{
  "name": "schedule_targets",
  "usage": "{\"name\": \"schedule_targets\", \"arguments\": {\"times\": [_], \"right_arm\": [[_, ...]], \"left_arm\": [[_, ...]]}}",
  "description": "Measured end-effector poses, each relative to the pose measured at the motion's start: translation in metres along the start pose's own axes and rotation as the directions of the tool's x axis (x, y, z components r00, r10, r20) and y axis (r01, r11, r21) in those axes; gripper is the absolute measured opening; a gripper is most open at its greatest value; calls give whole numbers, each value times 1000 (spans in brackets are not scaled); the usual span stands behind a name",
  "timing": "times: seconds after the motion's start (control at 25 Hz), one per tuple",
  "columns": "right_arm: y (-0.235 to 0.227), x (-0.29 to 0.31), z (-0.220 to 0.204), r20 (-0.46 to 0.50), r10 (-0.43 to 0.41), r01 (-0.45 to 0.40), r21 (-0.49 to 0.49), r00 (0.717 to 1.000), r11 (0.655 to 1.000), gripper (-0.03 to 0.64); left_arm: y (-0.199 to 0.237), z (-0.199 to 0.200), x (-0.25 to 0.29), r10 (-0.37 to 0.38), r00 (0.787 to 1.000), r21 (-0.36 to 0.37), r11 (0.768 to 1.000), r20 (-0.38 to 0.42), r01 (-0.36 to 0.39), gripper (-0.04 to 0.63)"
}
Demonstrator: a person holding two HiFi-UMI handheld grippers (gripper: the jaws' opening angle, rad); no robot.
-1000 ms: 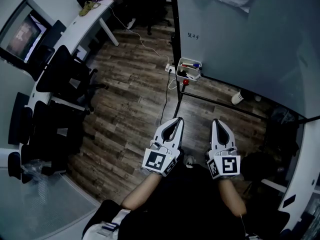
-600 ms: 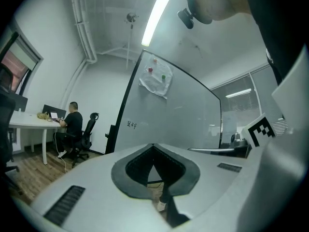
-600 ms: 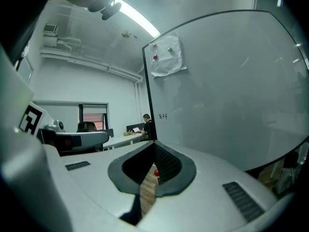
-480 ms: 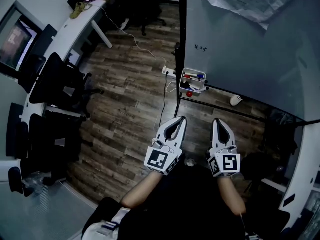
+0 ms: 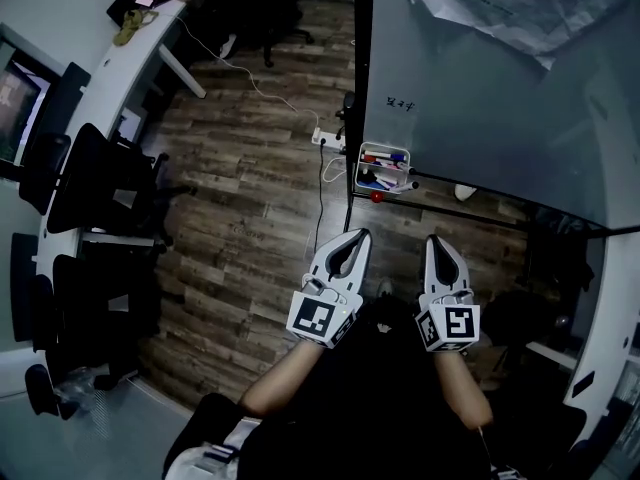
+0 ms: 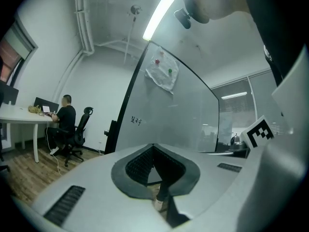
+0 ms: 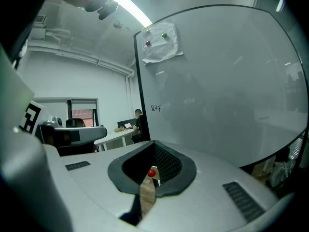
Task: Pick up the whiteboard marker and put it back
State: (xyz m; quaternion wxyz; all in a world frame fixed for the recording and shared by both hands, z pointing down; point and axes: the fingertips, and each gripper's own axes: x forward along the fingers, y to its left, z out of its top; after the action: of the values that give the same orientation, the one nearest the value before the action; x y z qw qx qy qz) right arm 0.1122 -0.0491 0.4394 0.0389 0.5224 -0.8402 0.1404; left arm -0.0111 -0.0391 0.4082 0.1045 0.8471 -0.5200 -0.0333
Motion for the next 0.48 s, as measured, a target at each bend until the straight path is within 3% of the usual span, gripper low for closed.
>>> {"name": "schedule_targets", "arguments": {"times": [0.48], "right_arm": [[-14, 37, -24, -70, 57, -56, 23, 996, 998, 8]], "left_arm": [[6, -16, 27, 36, 999, -20, 999, -19, -37, 8]]}}
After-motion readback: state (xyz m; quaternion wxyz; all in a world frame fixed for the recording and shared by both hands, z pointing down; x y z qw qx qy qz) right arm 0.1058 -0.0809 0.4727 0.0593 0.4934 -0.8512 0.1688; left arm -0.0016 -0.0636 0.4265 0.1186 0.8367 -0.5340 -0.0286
